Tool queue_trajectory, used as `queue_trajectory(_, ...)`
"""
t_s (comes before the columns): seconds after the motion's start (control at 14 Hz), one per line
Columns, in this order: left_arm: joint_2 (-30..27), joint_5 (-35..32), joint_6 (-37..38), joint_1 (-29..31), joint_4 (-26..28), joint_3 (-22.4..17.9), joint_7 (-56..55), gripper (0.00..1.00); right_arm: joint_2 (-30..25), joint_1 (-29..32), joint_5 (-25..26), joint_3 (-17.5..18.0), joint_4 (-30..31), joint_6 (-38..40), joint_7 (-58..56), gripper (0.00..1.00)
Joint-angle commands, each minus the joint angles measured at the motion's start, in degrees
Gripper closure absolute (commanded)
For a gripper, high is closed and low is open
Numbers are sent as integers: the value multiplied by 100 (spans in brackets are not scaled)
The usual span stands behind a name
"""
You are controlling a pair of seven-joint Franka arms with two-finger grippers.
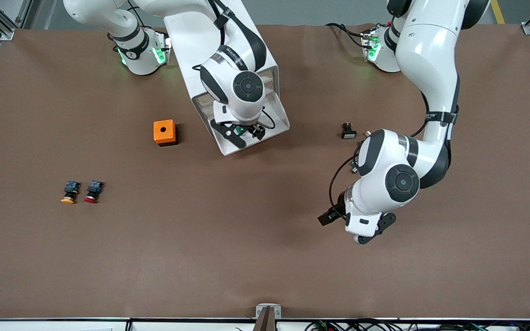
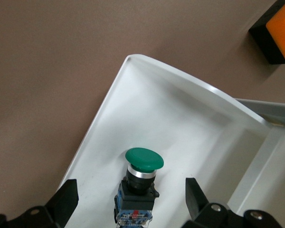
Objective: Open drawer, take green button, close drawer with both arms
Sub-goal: 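Grasp the green push button with the right gripper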
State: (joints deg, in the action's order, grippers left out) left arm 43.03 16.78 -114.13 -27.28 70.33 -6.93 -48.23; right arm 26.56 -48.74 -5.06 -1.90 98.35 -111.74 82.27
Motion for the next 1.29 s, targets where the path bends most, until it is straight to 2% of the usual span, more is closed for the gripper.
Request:
queue_trajectory(0.0,-31,-78,-74,-84,68,-28,95,0,156,-154,-4,-38,-44,-102,298,0)
queue_trajectory(0.93,13,-60,-83,-172,77,-28,86,0,315,-373,-4,-38,-35,-217,598,0)
queue_trajectory(1.15,13,-52,-83,-163,77,-19,95,0,315,-382,-4,-38,-35,-181,598,24)
queue_trajectory(1.22,13,-34,-83,-155,77,-19,95,0,315,-382,-4,-38,-35,-190,589,41)
